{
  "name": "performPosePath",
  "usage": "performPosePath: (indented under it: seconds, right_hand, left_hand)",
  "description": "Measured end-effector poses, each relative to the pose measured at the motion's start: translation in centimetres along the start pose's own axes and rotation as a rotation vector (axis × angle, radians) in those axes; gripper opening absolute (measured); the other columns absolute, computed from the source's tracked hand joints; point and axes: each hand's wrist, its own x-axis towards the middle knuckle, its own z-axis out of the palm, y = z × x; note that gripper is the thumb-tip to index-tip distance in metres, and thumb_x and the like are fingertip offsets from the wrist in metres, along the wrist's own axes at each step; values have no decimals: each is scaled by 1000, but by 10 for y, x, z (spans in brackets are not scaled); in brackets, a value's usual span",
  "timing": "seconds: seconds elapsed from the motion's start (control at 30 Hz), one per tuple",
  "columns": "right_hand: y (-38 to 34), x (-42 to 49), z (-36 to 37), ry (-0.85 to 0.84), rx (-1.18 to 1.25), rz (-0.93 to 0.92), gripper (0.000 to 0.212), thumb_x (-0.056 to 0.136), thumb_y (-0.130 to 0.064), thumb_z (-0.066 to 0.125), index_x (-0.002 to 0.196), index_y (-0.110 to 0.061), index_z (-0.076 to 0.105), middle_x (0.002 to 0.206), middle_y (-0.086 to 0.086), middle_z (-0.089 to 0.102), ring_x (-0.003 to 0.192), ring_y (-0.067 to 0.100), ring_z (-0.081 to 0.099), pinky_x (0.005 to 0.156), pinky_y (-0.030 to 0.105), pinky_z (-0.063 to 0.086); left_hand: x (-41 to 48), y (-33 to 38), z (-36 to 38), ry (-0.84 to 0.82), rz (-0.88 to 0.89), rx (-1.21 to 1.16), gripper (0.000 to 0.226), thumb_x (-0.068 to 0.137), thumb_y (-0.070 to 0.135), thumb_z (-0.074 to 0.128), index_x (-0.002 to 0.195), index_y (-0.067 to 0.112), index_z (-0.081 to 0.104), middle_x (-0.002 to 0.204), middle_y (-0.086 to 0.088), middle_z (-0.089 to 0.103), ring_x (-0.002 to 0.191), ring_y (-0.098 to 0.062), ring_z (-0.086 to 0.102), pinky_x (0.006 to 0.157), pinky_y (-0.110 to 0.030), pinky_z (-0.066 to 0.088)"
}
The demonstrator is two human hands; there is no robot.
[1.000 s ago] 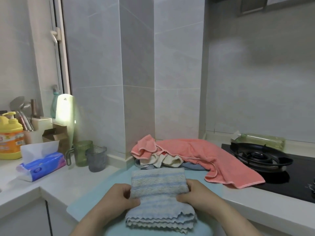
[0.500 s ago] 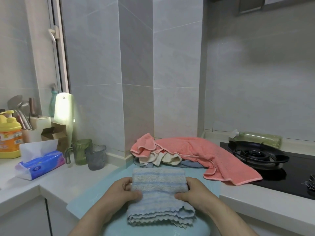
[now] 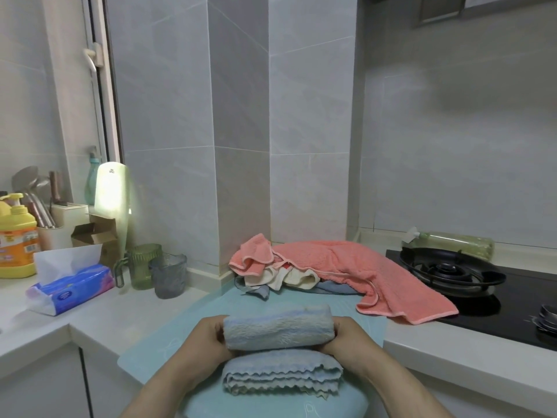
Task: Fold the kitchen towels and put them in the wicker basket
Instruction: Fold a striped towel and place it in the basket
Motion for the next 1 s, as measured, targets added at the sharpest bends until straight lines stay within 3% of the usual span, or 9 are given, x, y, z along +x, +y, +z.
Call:
performPosePath:
  seconds: [0.17, 0.3, 0.4, 0.53, 0.63, 0.73, 0.87, 0.93, 1.0]
  right_hand:
    - [-2, -5, 6, 30, 24, -39, 33, 78, 1, 74, 102, -21, 76, 95, -9, 77, 93, 6, 71, 81, 22, 55]
    - [-2, -8, 10, 61, 48, -30, 39, 81, 8, 60, 101, -21, 77, 95, -6, 77, 93, 10, 71, 85, 28, 57]
    - [-1, -12, 9, 74, 70, -15, 42, 84, 11, 51, 98, -18, 78, 92, -3, 77, 89, 12, 72, 76, 23, 56]
    - [3, -15, 8, 53, 77, -46, 41, 88, 10, 50, 95, -18, 78, 92, -1, 77, 90, 14, 72, 77, 25, 57]
    - [8, -15, 2, 8, 101, -45, 35, 88, 12, 52, 89, -11, 78, 91, 7, 77, 87, 18, 72, 72, 26, 55]
    - [6, -17, -3, -26, 118, -11, 27, 87, 14, 56, 93, -2, 76, 95, 11, 76, 86, 21, 71, 69, 22, 54]
    - [-12, -15, -20, -139, 68, 120, 38, 85, 7, 49, 92, -13, 80, 98, 6, 77, 101, 21, 69, 87, 28, 55]
    - [-20, -6, -27, -94, 112, 156, 27, 75, -13, 57, 85, -19, 82, 98, -5, 77, 113, 17, 65, 99, 32, 50]
    - [-31, -9, -28, -25, 62, 48, 21, 79, -23, 61, 85, -26, 82, 103, -24, 72, 115, 1, 60, 92, 15, 46]
  left_hand:
    - [-4, 6, 4, -10, 24, 20, 26, 76, -15, 71, 81, 10, 79, 89, -10, 77, 86, -19, 73, 71, -27, 56]
    - [-5, 7, 2, -55, 29, -55, 35, 75, -19, 69, 97, 7, 78, 99, -12, 76, 96, -22, 72, 78, -29, 57]
    - [-5, 1, -3, -101, 1, -90, 44, 73, -26, 64, 104, 3, 75, 106, -17, 73, 101, -27, 70, 84, -35, 57]
    - [-3, -5, -9, -78, 11, 2, 28, 71, -26, 64, 79, -1, 76, 87, -19, 73, 81, -23, 69, 71, -30, 53]
    - [-1, -8, -8, -38, 10, 33, 32, 64, -33, 56, 60, -3, 70, 82, -17, 71, 73, -22, 66, 65, -27, 51]
    - [-1, -10, -5, -22, 23, 99, 36, 62, -33, 53, 55, -2, 68, 82, -15, 71, 70, -18, 67, 64, -25, 51]
    - [-2, -10, -4, -20, 45, 182, 37, 62, -29, 56, 52, 5, 67, 82, -11, 72, 69, -15, 66, 64, -23, 49]
    - [-2, -10, -4, -20, 46, 200, 38, 62, -28, 57, 51, 7, 65, 82, -11, 72, 68, -15, 65, 63, -24, 49]
    - [-3, -11, -4, -13, 48, 207, 36, 62, -28, 57, 51, 5, 65, 82, -12, 72, 68, -16, 66, 63, -24, 49]
